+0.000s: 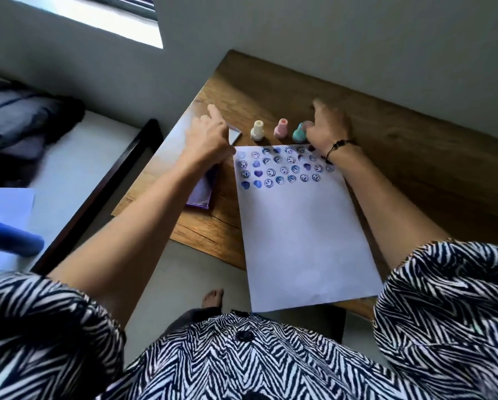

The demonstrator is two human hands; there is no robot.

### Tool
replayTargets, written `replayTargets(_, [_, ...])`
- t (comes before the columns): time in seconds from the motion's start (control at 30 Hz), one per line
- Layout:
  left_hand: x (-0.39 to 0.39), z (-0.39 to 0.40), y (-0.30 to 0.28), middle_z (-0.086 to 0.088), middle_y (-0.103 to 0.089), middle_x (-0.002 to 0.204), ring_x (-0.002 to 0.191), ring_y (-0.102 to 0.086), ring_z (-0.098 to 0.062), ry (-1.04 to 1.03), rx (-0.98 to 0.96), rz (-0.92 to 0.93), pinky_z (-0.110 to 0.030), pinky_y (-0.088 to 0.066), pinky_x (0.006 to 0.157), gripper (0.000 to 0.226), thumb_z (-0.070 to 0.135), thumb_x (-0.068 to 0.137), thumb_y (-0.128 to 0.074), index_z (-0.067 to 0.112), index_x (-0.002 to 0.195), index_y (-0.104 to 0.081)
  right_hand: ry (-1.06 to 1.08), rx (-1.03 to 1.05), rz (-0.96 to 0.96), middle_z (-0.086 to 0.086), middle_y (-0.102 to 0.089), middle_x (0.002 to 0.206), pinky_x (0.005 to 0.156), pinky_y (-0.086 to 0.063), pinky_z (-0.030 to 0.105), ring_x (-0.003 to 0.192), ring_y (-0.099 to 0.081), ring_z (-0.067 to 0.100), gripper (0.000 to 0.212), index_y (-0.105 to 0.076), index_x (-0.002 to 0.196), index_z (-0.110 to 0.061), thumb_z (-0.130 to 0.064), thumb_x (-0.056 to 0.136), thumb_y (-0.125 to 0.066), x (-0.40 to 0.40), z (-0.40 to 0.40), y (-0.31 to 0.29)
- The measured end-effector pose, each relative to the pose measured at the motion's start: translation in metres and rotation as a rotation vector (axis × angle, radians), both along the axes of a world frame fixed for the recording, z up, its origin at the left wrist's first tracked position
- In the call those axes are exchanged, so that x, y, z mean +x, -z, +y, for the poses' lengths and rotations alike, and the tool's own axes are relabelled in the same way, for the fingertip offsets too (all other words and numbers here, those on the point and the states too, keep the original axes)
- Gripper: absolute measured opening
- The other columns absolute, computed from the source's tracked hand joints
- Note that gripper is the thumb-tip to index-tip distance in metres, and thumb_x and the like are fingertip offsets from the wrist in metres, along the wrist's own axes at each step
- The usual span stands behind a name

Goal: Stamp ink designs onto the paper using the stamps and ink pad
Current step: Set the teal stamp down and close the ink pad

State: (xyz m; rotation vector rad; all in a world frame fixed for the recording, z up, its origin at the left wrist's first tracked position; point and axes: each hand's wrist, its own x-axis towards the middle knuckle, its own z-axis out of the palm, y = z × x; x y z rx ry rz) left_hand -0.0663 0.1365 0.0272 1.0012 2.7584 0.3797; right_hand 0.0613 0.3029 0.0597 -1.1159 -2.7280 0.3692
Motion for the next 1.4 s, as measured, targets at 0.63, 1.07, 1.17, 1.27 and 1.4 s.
replayTargets(0.63, [0.047,-0.068,-0.025,-0.026,-0.049,0.119,0.102,-0.054,-0.031,0.136,0.784,-0.028,-0.039,-0.048,0.092,0.084,0.025,0.069,-0.070,-0.006,0.133,-0.024,-0.317,-1.527,0.137,0.010,-0.066,0.094,0.078,-0.059,0.039,0.087,-0.070,0.024,0.072,-0.053,0.115,-0.018,-0.068,0.087,-0.010,-0.015,-0.098,-0.017])
replayTargets(1.07, [0.049,-0.127,-0.007,-0.026,-0.047,0.129,0.121,-0.046,-0.034,0.065,0.648,0.071,-0.027,-0.031,0.105,0.056,0.000,0.077,-0.057,-0.006,0.128,-0.036,-0.680,-0.613,-0.012,0.008,-0.060,0.112,0.094,-0.049,0.040,0.103,-0.060,0.024,0.057,-0.042,0.123,-0.016,-0.031,0.076,-0.070,-0.023,-0.121,-0.012])
replayTargets(1.17, [0.048,-0.146,0.000,-0.019,-0.058,0.120,0.113,-0.054,-0.026,-0.219,0.665,-0.126,-0.022,-0.036,0.097,0.045,-0.004,0.081,-0.045,0.003,0.126,-0.043,-0.774,-0.241,-0.124,0.015,-0.056,0.120,0.096,-0.043,0.043,0.109,-0.052,0.033,0.070,-0.040,0.124,-0.012,-0.039,0.068,-0.073,-0.017,-0.128,0.004])
replayTargets(1.27, [0.049,-0.154,0.005,-0.011,-0.066,0.111,0.100,-0.059,-0.019,-0.326,0.623,-0.272,-0.019,-0.041,0.087,0.045,-0.003,0.082,-0.039,0.011,0.124,-0.046,-0.792,-0.146,-0.185,0.018,-0.052,0.122,0.098,-0.039,0.047,0.112,-0.045,0.036,0.074,-0.039,0.124,-0.011,-0.041,0.065,-0.072,-0.012,-0.136,0.017])
replayTargets(1.4, [0.052,-0.149,0.003,-0.009,-0.067,0.111,0.101,-0.059,-0.016,-0.341,0.624,-0.353,-0.026,-0.043,0.096,0.051,-0.003,0.080,-0.038,0.014,0.128,-0.041,-0.773,-0.115,-0.204,0.018,-0.049,0.126,0.100,-0.039,0.048,0.116,-0.042,0.036,0.078,-0.035,0.128,-0.011,-0.039,0.065,-0.071,-0.010,-0.143,0.021])
